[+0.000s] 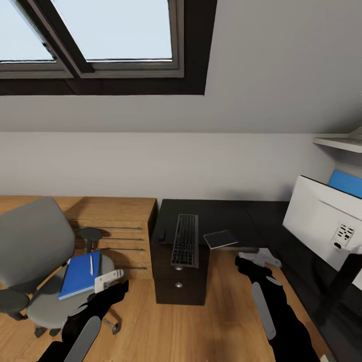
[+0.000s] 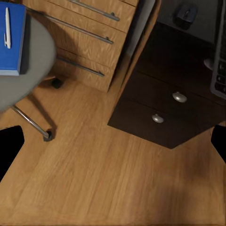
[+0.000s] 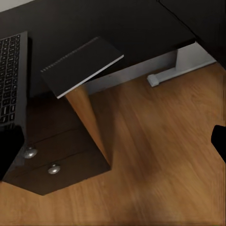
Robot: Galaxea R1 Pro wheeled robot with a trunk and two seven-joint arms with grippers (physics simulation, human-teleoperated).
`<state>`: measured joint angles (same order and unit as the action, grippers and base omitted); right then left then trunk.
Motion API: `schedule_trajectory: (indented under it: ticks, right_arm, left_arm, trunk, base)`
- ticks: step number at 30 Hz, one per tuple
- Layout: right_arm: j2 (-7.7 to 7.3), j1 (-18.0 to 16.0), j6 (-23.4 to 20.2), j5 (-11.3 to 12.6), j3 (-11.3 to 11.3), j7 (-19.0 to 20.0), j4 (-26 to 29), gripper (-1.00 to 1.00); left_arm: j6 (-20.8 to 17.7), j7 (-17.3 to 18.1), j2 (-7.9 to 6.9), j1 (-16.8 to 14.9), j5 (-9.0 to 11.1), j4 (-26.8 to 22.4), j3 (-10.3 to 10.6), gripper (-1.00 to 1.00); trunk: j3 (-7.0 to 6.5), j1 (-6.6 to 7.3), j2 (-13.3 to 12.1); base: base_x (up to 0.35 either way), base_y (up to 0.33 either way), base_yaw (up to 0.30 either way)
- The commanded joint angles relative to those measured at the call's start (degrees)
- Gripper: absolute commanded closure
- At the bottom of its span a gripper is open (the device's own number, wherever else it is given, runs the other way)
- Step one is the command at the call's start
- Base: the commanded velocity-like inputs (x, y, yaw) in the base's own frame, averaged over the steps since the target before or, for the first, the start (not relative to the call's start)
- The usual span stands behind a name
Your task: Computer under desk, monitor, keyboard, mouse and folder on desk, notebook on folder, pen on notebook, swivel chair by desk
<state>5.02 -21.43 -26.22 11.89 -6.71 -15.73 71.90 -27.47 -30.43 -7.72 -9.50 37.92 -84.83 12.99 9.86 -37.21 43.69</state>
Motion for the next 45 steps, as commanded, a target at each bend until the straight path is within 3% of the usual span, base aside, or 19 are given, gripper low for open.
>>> schedule_trajectory:
  ticks: [1, 31, 37, 45]
  right_arm:
    - [0.02, 0.0, -0.2, 0.6, 0.0, -0.4, 0.0, -1.0]
    - [-0.13, 0.0, 0.0, 0.2, -0.1, -0.4, -0.1, -1.0]
    - [-0.12, 0.1, 3.9, -4.4, -0.1, -0.4, -0.2, -1.0]
    - [-0.16, 0.1, 5.7, -6.4, -0.1, -0.4, -1.5, -1.0]
  left_arm:
    - [-0.1, -0.6, -0.05, -0.1, 0.6, -0.1, 0.2, -1.0]
    - [0.0, -0.7, -0.04, 0.0, 0.6, -0.1, 0.2, -1.0]
    - [0.0, -0.7, -0.02, 0.0, 0.6, -0.1, 0.2, -1.0]
    - [0.0, -0.7, -0.01, -0.1, 0.6, -0.1, 0.2, -1.0]
  trunk:
    - [0.1, 0.01, 0.1]
    - [0.1, 0.01, 0.1]
    - [0.1, 0.01, 0.1]
    - [0.1, 0.01, 0.1]
  base:
    - [-0.209, -0.266, 0.0]
    - [-0.312, -0.128, 0.0]
    - [-0.195, -0.274, 0.0]
    - [-0.09, -0.313, 0.0]
